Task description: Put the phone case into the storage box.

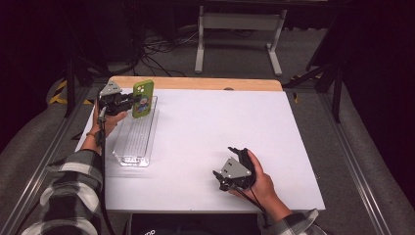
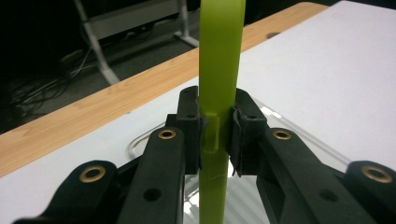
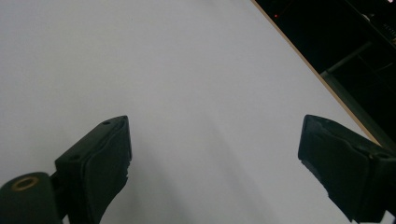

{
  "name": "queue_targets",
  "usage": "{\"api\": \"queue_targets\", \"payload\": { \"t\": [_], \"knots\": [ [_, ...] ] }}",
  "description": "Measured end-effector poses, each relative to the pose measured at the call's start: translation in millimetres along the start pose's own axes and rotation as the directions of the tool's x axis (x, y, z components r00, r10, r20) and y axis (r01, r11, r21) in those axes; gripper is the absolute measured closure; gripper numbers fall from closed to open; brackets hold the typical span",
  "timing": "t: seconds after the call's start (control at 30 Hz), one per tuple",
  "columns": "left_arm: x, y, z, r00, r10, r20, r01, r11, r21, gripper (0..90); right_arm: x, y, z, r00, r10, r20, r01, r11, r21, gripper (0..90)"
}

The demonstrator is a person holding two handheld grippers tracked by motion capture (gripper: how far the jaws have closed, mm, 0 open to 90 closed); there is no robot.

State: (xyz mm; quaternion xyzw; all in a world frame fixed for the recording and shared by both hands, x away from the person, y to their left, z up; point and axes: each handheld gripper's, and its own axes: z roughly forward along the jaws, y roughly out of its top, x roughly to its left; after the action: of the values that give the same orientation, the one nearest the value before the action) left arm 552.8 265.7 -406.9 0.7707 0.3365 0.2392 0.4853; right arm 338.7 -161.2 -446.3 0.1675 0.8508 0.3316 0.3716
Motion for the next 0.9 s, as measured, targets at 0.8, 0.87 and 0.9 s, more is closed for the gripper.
{"api": "queue_targets", "payload": {
  "t": [0.8, 0.87, 0.9],
  "knots": [
    [0.7, -2.6, 12.3, 0.991, 0.068, -0.115, -0.058, 0.994, 0.093, 61.4, 11.8, -1.2, 7.7, 0.9945, -0.06, -0.086, 0.063, 0.997, 0.039, 10.3],
    [0.7, -3.4, 13.6, 0.9889, 0.067, -0.132, -0.054, 0.9935, 0.1, 59.9, 11.4, -2.7, 6.6, 0.993, -0.062, -0.101, 0.066, 0.997, 0.029, 10.1],
    [1.5, -3.7, 14.0, 0.988, 0.073, -0.136, -0.059, 0.9926, 0.106, 58.3, 11.0, -3.0, 6.4, 0.9927, -0.068, -0.099, 0.071, 0.997, 0.029, 10.1]
  ]
}}
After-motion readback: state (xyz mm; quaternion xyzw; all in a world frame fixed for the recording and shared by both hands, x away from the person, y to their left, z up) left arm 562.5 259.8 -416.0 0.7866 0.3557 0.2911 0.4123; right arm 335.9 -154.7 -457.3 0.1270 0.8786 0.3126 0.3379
